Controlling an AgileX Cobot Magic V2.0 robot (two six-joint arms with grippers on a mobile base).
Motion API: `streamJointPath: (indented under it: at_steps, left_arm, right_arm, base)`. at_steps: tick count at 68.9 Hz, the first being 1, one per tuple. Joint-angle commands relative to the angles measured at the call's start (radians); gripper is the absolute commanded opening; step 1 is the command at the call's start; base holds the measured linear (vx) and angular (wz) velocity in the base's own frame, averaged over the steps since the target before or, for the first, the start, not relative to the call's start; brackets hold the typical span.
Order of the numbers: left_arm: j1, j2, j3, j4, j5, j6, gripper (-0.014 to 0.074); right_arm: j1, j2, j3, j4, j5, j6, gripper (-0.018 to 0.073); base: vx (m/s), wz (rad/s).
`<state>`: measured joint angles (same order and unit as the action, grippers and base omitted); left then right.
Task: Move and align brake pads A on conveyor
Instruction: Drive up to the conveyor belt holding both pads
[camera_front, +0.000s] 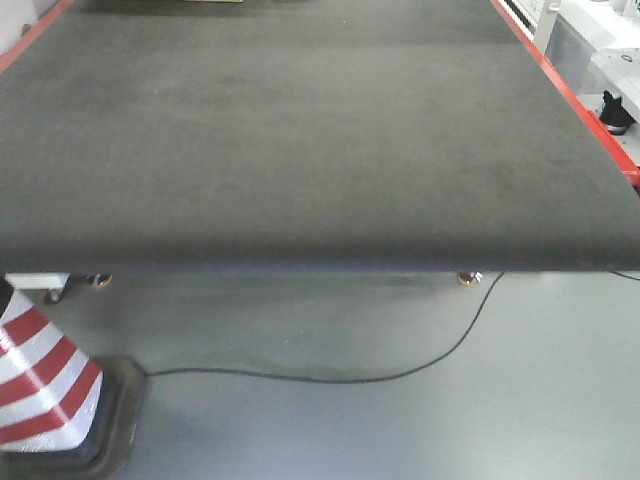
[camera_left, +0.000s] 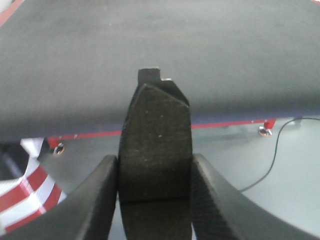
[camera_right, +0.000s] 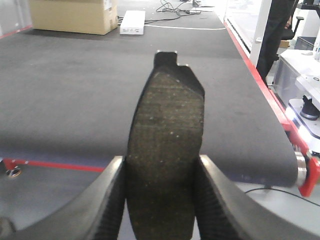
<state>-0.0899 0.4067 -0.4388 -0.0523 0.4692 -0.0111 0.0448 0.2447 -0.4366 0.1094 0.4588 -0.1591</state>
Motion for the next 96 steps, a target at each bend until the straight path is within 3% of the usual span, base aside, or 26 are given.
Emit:
streamJointPath:
  at_steps: [1,96]
  left_arm:
    - [-0.003,0.006,-0.029,-0.01,-0.088,-0.001,-0.0006]
    - [-0.003,0.006,-0.029,-0.01,-0.088,-0.001,-0.0006]
  right_arm:
    - [-0.002,0.008,-0.029,-0.001,-0.099,-0.011,-0.0002]
    - [-0.002,0.008,-0.029,-0.001,-0.099,-0.011,-0.0002]
  base:
    - [0.39,-0.07]
    - [0.32,0.01]
